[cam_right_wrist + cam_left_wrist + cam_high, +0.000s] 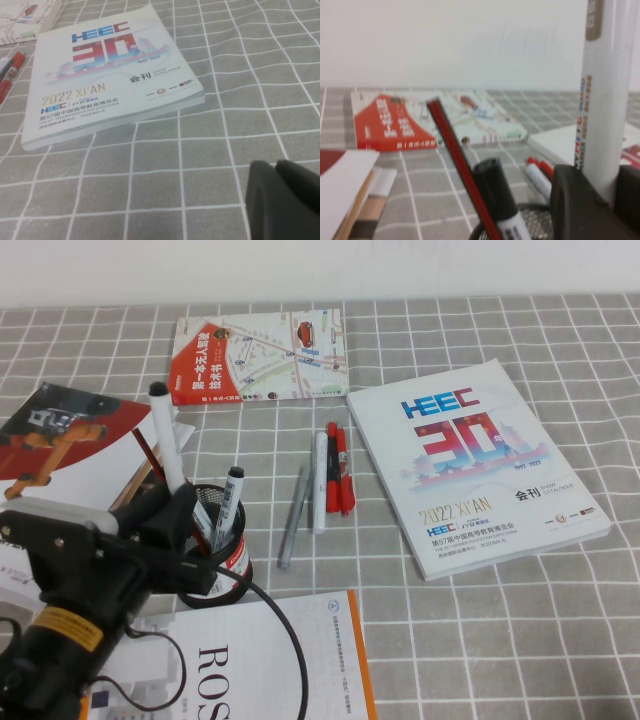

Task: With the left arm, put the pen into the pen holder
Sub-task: Place the pen onto the pen holder

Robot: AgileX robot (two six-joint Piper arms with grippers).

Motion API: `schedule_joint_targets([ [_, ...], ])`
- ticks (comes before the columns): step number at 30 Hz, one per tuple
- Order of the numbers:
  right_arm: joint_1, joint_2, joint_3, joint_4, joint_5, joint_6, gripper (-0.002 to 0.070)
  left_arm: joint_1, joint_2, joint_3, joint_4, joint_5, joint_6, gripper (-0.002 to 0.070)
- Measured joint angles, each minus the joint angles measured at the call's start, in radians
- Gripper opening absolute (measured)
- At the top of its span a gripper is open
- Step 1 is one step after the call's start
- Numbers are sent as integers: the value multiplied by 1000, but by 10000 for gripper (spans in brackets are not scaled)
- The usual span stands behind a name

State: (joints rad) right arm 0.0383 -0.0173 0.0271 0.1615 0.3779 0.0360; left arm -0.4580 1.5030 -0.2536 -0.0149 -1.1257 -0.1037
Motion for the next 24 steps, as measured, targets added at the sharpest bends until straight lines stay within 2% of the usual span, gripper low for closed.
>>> schedule_joint_targets([
  [24,0,0,0,0,0,0,-15,0,135,-4,-36,-35,-2,113],
])
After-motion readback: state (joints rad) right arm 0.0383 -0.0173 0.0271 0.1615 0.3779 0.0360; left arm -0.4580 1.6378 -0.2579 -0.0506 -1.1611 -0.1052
